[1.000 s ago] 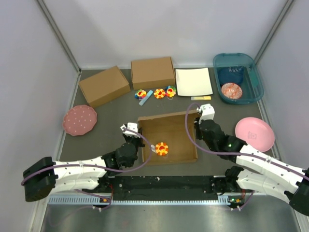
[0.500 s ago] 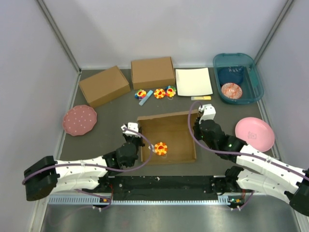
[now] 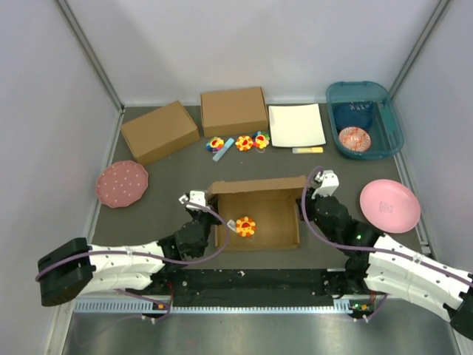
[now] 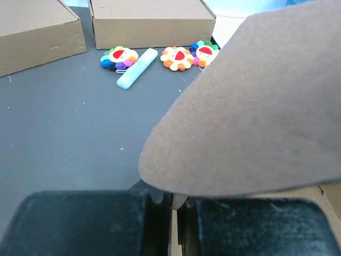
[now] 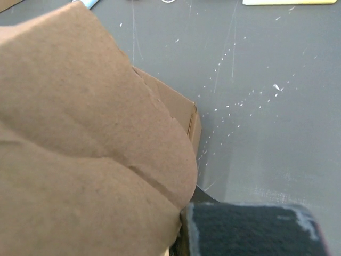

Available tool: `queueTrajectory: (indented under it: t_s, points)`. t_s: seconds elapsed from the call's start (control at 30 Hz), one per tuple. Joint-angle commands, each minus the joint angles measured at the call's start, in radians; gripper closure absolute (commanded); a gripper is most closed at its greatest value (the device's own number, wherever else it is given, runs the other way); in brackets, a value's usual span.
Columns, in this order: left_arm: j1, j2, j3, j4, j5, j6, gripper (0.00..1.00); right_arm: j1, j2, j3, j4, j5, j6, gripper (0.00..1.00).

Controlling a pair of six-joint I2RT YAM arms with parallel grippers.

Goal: Fold the paper box

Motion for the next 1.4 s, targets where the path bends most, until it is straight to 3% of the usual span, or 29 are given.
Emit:
queueTrajectory:
  t_s: [0.0, 0.4, 0.53, 0.97, 1.07, 1.2, 1.37]
  points:
    - [-0.001, -0.025, -0.061, 0.003, 0.010, -0.075, 1.00, 0.022, -0.033, -0.079, -0.117, -0.083, 0.107, 1.00]
    - [-0.003, -0.028, -0.126, -0.046, -0.018, -0.159, 1.00, 0.057, -0.105, -0.121, -0.150, -0.089, 0.171, 0.99]
    - [-0.003, -0.028, -0.124, -0.045, -0.019, -0.144, 1.00, 0.057, -0.158, -0.075, -0.219, -0.060, 0.176, 0.68]
    - [-0.001, 0.009, -0.109, -0.010, -0.022, -0.090, 1.00, 0.055, -0.385, 0.148, -0.402, 0.105, 0.091, 0.48]
    - [-0.003, 0.012, -0.109, -0.008, -0.022, -0.098, 1.00, 0.057, -0.355, 0.246, -0.387, 0.151, 0.047, 0.47]
    - [-0.004, 0.015, -0.107, -0.005, -0.021, -0.099, 1.00, 0.059, -0.184, 0.381, -0.316, 0.168, -0.045, 0.47]
    - [-0.004, 0.009, -0.103, -0.010, -0.013, -0.102, 1.00, 0.055, 0.025, 0.519, -0.168, 0.054, -0.117, 0.46]
